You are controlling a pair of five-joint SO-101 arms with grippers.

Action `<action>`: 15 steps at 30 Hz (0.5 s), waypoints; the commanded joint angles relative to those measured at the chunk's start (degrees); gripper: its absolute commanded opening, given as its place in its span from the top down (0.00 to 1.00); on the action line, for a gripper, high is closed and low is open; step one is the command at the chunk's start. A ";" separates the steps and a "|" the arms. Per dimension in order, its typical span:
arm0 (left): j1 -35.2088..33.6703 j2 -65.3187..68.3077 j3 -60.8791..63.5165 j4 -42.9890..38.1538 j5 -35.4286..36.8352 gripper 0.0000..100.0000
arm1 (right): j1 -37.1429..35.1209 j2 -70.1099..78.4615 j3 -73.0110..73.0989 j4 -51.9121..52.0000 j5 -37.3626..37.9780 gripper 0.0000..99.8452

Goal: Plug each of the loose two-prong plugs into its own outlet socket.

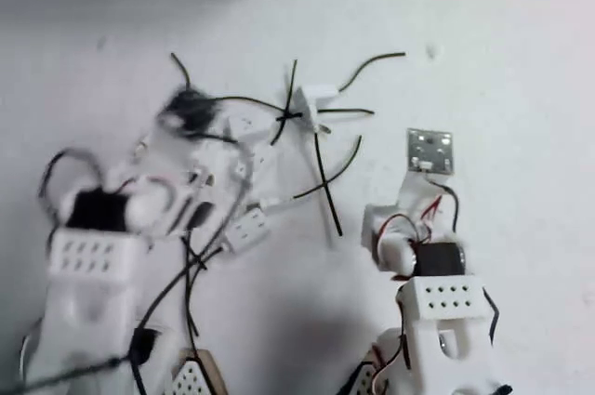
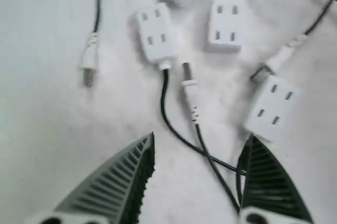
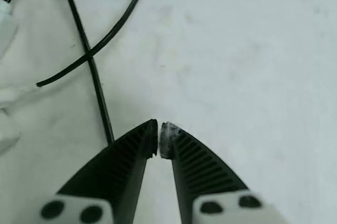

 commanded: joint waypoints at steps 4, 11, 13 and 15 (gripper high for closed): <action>-14.81 -23.25 22.33 -9.05 0.44 0.77 | -9.27 -0.04 -2.73 -0.13 -9.14 0.96; -16.22 -39.78 37.10 -8.97 0.44 0.78 | -19.38 0.13 -11.52 4.35 -14.42 0.80; -16.22 -43.65 39.03 -8.62 0.44 0.78 | -22.99 1.45 -13.71 4.53 -14.59 0.82; -16.13 -46.81 39.47 -6.07 0.44 0.78 | -25.89 5.05 -16.18 4.18 -15.74 0.82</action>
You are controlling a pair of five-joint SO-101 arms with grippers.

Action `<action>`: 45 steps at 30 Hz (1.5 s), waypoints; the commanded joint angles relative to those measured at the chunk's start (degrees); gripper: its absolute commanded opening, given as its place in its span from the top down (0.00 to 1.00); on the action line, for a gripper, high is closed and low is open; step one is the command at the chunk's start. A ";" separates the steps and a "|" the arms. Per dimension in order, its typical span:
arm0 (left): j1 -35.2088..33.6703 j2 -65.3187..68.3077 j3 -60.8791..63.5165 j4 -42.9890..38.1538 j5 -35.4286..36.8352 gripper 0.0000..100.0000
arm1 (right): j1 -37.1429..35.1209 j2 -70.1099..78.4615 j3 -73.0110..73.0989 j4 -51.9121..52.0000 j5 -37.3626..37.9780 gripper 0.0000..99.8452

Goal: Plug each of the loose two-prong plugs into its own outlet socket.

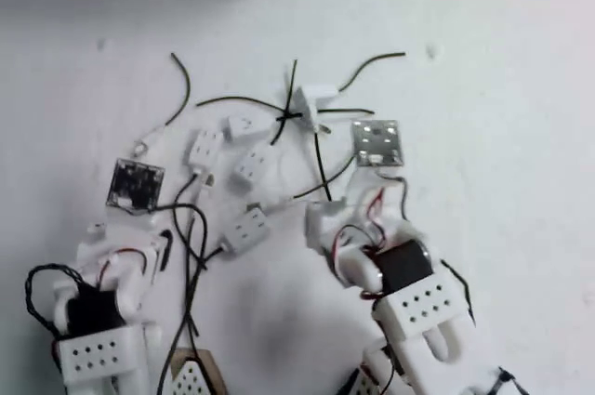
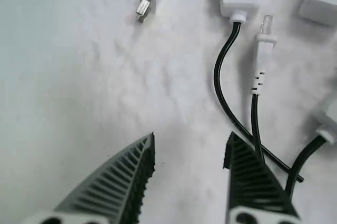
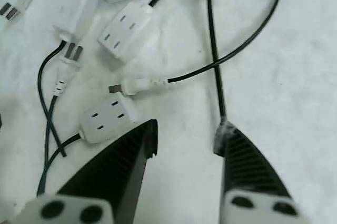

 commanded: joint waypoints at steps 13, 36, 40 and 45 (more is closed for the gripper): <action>-0.57 -17.80 5.80 7.21 0.26 0.75 | -7.43 47.43 -32.62 0.48 -17.49 0.75; -0.57 -17.80 5.89 7.38 0.00 0.75 | -6.99 69.85 -46.68 0.22 -30.59 0.75; -0.57 -17.80 5.89 7.38 0.00 0.75 | -6.99 71.69 -46.77 -0.48 -30.51 0.82; -0.57 -17.80 5.98 7.38 0.00 0.75 | -6.29 72.40 -46.77 -2.33 -30.33 0.99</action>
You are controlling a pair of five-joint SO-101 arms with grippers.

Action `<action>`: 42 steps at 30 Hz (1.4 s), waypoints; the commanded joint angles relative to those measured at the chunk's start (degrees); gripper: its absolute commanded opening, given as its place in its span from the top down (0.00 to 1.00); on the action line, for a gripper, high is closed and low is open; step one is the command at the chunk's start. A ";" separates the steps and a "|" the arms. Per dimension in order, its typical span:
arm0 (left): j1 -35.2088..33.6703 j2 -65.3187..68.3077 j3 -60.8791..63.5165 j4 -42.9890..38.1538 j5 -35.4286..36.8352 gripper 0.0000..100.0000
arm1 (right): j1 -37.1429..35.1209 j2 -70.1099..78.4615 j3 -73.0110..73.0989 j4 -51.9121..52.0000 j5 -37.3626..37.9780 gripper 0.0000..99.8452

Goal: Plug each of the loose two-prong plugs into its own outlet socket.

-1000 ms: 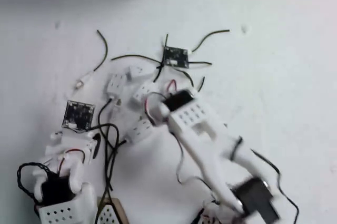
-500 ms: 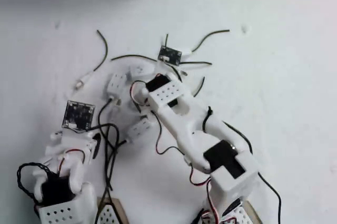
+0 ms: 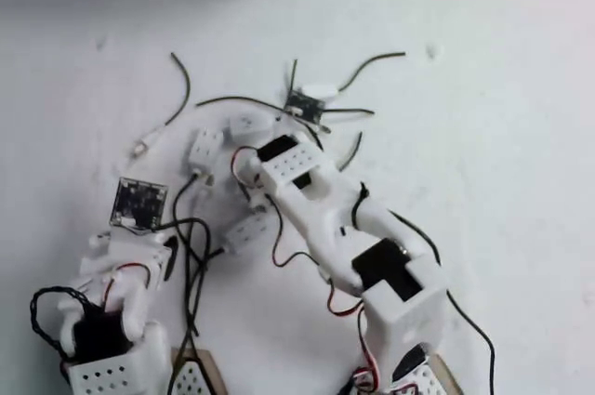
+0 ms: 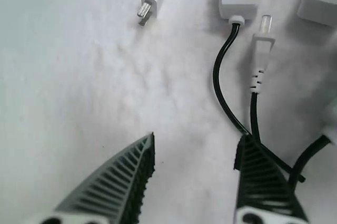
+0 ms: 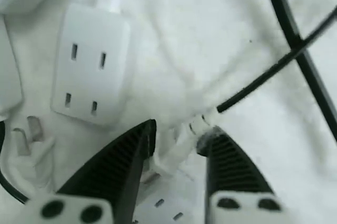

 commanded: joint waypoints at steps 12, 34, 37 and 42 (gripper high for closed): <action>-0.57 -0.48 -0.18 0.26 0.00 0.75 | 1.80 -8.57 -2.73 -1.80 5.45 0.98; -0.57 -0.48 -0.09 0.26 0.00 0.75 | 18.86 -31.60 17.85 6.29 70.42 0.98; -0.57 -0.48 -0.09 0.26 0.00 0.75 | 27.03 -31.16 18.29 7.08 80.70 0.98; -0.57 -0.48 -0.09 0.26 0.00 0.75 | 36.70 -27.91 18.46 9.10 95.12 0.98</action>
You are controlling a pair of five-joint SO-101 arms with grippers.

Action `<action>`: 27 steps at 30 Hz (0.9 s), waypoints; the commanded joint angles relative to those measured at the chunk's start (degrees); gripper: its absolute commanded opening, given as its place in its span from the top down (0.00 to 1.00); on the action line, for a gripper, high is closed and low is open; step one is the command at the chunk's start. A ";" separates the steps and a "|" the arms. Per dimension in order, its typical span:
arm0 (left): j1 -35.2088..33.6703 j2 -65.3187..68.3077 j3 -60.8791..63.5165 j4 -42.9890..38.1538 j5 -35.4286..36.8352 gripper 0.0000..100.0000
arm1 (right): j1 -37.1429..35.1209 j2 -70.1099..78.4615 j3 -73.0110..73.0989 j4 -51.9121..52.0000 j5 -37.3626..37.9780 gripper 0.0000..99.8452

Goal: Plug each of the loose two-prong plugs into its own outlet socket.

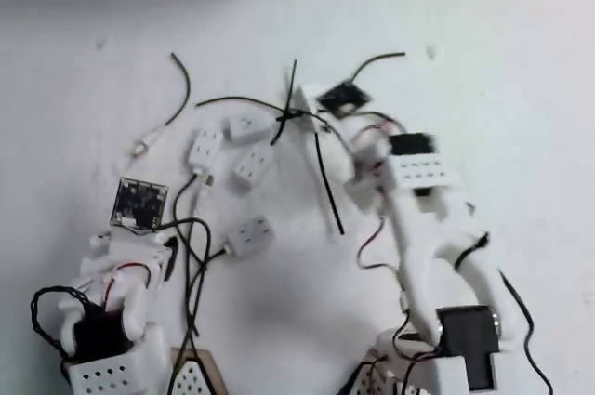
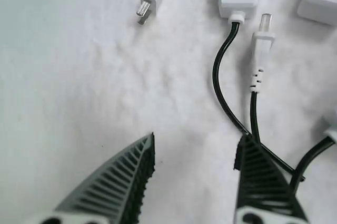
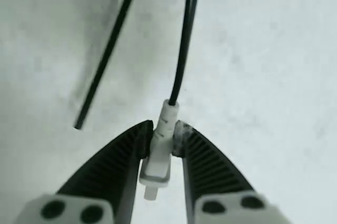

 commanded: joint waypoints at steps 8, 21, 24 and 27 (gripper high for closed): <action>-0.57 -0.48 -0.26 0.26 0.00 0.75 | 7.16 8.40 -0.44 2.77 13.63 0.98; -0.57 -0.48 -0.26 0.26 0.00 0.75 | 3.65 9.36 -0.53 2.95 13.54 0.88; -0.57 -0.48 -0.26 0.26 0.00 0.75 | 3.38 9.71 -0.53 3.03 13.54 0.87; -0.57 -0.48 -0.26 0.26 0.00 0.75 | 2.95 9.71 -0.88 4.44 13.54 0.87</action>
